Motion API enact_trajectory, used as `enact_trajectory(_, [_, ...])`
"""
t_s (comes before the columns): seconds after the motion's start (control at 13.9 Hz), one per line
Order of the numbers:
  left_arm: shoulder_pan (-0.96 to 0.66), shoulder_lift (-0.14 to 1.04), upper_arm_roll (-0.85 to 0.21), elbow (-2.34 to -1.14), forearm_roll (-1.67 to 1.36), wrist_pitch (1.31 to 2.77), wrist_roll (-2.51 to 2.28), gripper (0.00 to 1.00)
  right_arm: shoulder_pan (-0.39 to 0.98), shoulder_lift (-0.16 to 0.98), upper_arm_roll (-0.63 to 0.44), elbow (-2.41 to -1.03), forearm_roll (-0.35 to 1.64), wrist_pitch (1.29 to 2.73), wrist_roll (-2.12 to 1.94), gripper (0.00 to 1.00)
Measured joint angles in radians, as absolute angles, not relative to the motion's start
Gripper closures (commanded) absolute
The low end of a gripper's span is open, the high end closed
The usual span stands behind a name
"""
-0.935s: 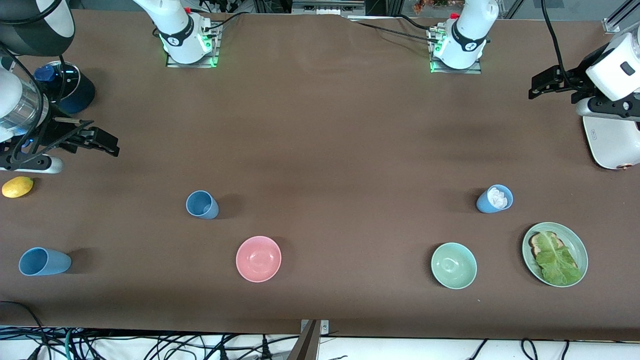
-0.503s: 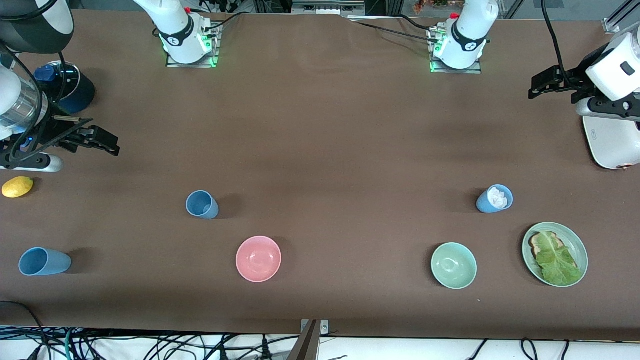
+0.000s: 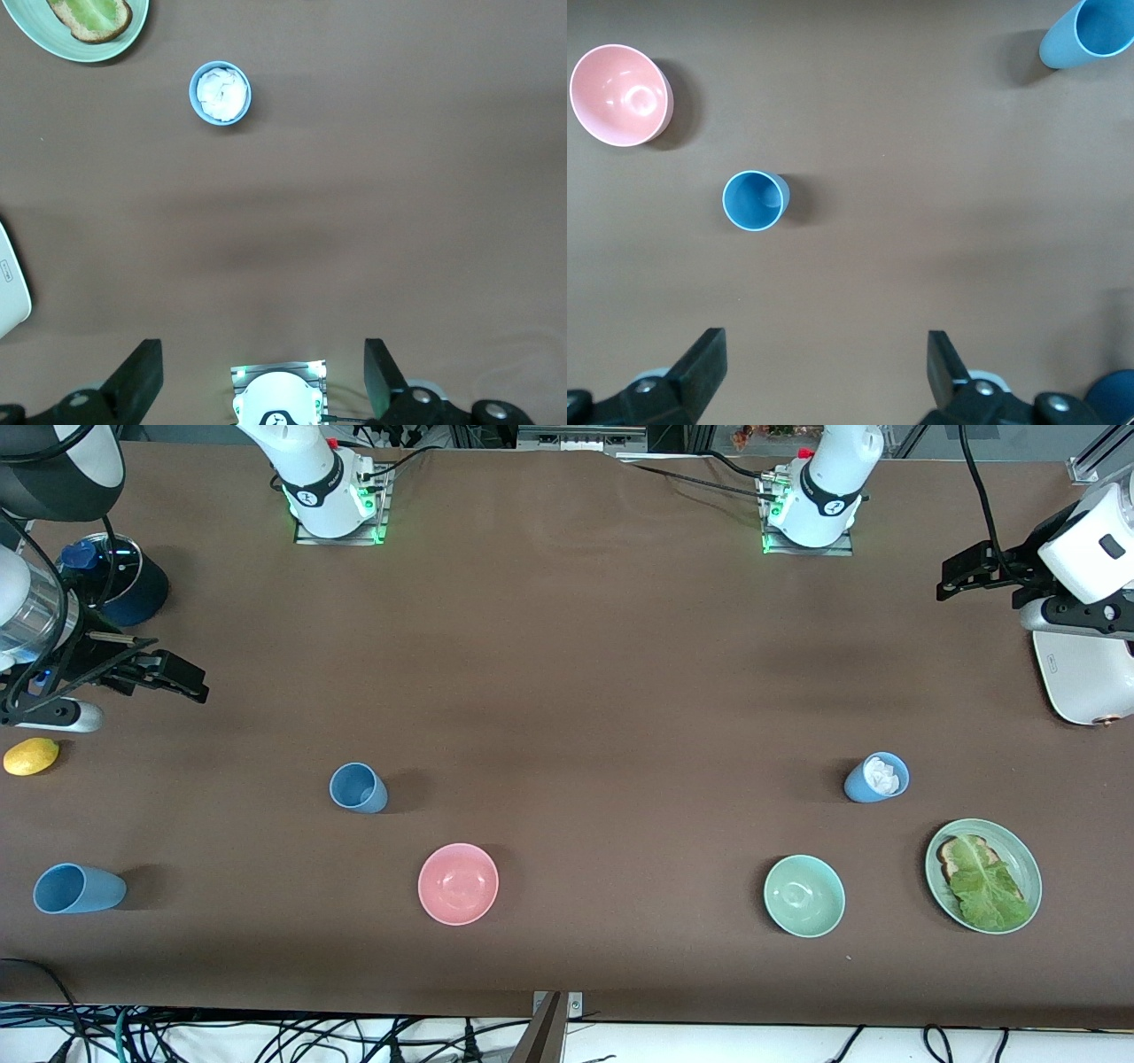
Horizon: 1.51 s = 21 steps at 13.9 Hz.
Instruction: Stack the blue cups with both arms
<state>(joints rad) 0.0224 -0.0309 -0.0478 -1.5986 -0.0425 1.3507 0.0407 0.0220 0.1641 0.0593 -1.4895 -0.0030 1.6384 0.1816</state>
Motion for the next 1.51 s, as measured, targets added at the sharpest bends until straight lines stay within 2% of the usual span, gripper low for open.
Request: enact_trajectory(1.51, [0.022,-0.031,-0.048,-1.599,-0.043,1.351,0.041,0.0,0.027,0.164,0.066,-1.489,-0.005,1.65,0.16,0.0])
